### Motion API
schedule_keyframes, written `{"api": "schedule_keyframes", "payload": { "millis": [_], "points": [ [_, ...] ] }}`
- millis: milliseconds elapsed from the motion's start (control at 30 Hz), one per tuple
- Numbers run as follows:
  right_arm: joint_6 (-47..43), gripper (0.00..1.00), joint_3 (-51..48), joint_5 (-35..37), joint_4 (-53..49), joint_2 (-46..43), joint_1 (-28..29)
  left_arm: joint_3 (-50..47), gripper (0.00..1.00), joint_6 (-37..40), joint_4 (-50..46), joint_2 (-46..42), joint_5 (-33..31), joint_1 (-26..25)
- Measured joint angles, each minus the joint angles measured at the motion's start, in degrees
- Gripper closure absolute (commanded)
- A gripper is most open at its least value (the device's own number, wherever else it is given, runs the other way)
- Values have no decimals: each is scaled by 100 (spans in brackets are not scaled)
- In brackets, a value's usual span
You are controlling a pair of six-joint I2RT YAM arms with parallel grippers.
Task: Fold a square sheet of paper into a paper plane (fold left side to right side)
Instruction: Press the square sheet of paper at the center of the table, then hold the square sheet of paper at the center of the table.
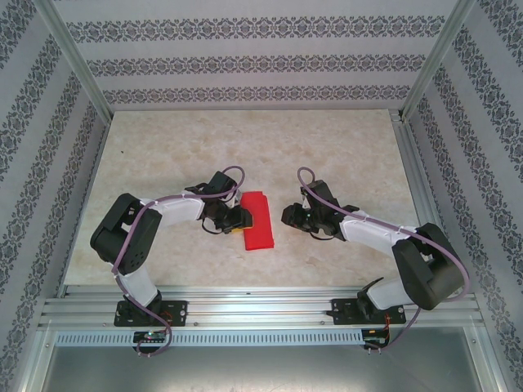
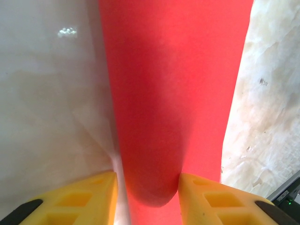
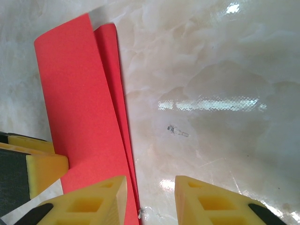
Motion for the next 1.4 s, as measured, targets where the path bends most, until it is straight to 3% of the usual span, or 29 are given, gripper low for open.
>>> {"api": "schedule_keyframes", "payload": {
  "millis": [1400],
  "points": [
    [11, 68, 2, -46, 96, 186, 243, 221, 61, 151, -153, 168, -42, -114]
  ]
}}
